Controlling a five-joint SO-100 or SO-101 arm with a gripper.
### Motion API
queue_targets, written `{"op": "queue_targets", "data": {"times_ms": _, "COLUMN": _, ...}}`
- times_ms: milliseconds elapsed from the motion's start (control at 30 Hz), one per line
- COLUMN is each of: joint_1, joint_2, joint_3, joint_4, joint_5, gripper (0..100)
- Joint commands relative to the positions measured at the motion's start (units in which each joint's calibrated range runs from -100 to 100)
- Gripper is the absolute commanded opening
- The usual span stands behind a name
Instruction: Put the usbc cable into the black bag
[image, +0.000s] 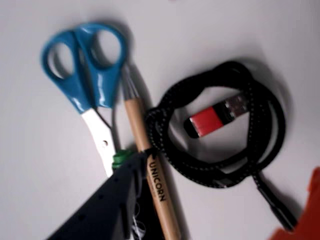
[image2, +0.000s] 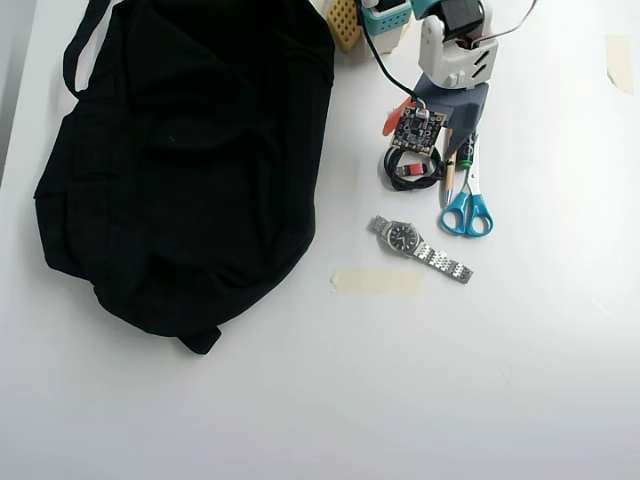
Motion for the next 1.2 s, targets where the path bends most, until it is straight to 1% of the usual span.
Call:
{"op": "queue_targets", "data": {"times_ms": 0, "joint_1": -0.89, "joint_2": 0.11, "joint_3": -1.70, "joint_4": -1.76, "joint_5": 0.37, "gripper": 41}}
{"op": "queue_targets", "data": {"times_ms": 133, "joint_1": -1.11, "joint_2": 0.69, "joint_3": -0.89, "joint_4": -1.85, "joint_5": 2.16, "gripper": 41}}
{"op": "queue_targets", "data": {"times_ms": 433, "joint_1": -1.11, "joint_2": 0.69, "joint_3": 3.06, "joint_4": -2.28, "joint_5": 2.10, "gripper": 41}}
{"op": "queue_targets", "data": {"times_ms": 700, "joint_1": -0.59, "joint_2": 0.69, "joint_3": 8.99, "joint_4": -10.89, "joint_5": 2.16, "gripper": 41}}
{"op": "queue_targets", "data": {"times_ms": 933, "joint_1": -0.44, "joint_2": 0.69, "joint_3": 9.71, "joint_4": -11.24, "joint_5": 2.26, "gripper": 41}}
{"op": "queue_targets", "data": {"times_ms": 1167, "joint_1": -0.07, "joint_2": 0.69, "joint_3": 10.43, "joint_4": -11.58, "joint_5": 3.57, "gripper": 41}}
